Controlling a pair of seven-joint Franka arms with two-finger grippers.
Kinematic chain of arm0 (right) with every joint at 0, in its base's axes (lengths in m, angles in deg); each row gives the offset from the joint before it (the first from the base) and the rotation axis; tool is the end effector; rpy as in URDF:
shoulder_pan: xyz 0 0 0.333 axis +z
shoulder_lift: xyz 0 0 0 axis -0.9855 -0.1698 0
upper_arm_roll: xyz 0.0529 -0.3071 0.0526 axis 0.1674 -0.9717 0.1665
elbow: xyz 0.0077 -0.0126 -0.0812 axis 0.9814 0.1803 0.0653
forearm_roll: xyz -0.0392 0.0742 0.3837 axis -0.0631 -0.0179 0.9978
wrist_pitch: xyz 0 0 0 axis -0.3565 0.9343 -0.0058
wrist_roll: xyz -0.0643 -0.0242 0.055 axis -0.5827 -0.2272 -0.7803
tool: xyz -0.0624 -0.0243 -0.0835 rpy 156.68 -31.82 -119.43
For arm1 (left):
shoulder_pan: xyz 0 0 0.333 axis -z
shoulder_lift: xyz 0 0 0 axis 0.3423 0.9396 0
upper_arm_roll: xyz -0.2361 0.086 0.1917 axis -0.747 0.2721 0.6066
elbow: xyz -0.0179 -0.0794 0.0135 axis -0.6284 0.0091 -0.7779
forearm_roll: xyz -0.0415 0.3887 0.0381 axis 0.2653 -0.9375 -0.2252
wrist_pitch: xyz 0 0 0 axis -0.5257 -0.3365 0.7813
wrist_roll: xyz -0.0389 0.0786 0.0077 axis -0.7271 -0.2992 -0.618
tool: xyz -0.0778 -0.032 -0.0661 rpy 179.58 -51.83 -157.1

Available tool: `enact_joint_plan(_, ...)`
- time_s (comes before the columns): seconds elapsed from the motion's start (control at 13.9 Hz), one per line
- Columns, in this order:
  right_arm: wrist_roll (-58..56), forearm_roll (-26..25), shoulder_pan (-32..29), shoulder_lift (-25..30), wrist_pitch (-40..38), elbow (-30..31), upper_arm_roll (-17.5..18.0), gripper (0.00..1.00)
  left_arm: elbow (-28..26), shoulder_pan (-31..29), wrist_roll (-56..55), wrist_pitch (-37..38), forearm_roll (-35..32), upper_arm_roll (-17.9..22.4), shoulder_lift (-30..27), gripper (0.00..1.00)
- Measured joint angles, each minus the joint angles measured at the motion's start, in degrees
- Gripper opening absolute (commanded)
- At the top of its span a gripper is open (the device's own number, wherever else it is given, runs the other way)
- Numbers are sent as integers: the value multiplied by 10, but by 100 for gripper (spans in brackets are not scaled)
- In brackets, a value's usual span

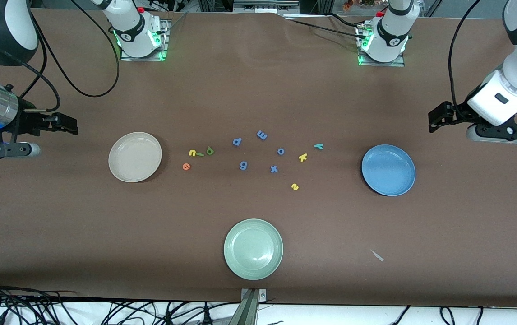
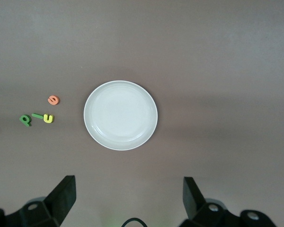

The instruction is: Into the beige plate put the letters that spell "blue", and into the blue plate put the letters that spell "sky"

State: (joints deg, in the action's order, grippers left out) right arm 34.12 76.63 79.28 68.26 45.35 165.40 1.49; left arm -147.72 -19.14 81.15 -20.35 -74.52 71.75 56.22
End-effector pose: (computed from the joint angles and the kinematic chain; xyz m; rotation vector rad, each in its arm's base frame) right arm 0.6063 0.0352 0.5362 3.0906 0.0918 -0.2586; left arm 0.5768 -0.0698 0.5684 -3.1317 0.1231 0.0036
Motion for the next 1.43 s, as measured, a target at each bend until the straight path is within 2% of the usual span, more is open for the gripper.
enact_joint_plan(0.22,0,0,-1,-14,-18,0,-1,100,16,5,0,-21,0,-23,35,100)
enact_joint_plan(0.43,2,0,1,-19,-27,0,-1,100,31,24,1,-65,0,-27,81,100)
enact_joint_plan(0.72,5,1,19,-23,-27,1,0,99,35,83,14,-70,0,-29,132,100)
enact_joint_plan(0.93,29,10,50,-41,-6,4,2,99,35,131,80,-98,0,-29,194,100)
enact_joint_plan(1.08,52,14,58,-50,50,35,10,99,35,151,138,-153,0,-29,249,100)
enact_joint_plan(1.29,146,16,59,-62,186,122,66,99,32,178,193,-192,0,-30,309,100)
enact_joint_plan(1.43,209,10,63,-66,286,191,102,99,5,200,196,-242,0,-30,324,100)
